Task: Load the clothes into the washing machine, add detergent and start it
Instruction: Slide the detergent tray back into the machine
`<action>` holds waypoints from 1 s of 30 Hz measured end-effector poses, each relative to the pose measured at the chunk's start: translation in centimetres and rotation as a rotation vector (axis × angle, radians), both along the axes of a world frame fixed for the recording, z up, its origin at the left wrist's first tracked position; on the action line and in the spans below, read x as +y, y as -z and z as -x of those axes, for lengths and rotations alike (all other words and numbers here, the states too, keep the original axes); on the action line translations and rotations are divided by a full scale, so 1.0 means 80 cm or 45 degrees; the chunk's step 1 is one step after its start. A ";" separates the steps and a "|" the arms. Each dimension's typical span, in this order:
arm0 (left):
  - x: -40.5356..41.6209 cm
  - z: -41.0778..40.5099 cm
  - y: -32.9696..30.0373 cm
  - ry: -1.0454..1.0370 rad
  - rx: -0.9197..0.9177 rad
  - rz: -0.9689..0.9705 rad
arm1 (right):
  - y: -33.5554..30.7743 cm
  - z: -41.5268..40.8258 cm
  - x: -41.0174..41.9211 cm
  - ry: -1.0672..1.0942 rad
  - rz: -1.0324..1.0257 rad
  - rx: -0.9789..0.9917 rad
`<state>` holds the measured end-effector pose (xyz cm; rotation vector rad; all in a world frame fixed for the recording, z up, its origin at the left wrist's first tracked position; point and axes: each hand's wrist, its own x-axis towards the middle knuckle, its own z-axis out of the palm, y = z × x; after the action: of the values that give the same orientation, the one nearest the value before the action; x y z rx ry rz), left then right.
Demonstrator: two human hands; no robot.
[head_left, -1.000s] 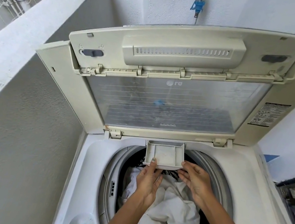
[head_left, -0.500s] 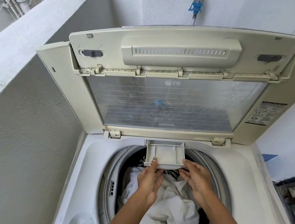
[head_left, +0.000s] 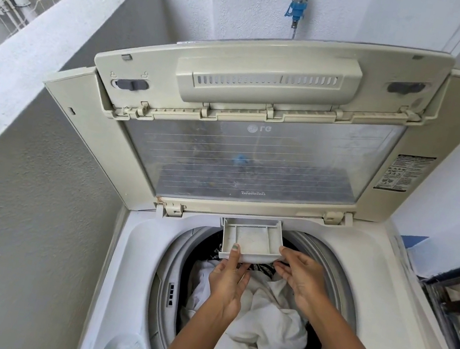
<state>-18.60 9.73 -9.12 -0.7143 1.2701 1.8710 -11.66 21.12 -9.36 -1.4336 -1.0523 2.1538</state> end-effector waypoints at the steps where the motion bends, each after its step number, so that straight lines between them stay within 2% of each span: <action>1: 0.000 0.000 0.000 0.007 0.003 0.006 | 0.000 0.000 0.000 0.005 -0.003 -0.004; 30: -0.004 0.002 -0.013 0.022 0.046 0.068 | 0.000 0.003 -0.014 0.075 -0.074 -0.038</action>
<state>-18.79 9.42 -8.11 -0.6982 1.3493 1.8498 -11.93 20.00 -9.34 -1.4565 -1.0611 2.0500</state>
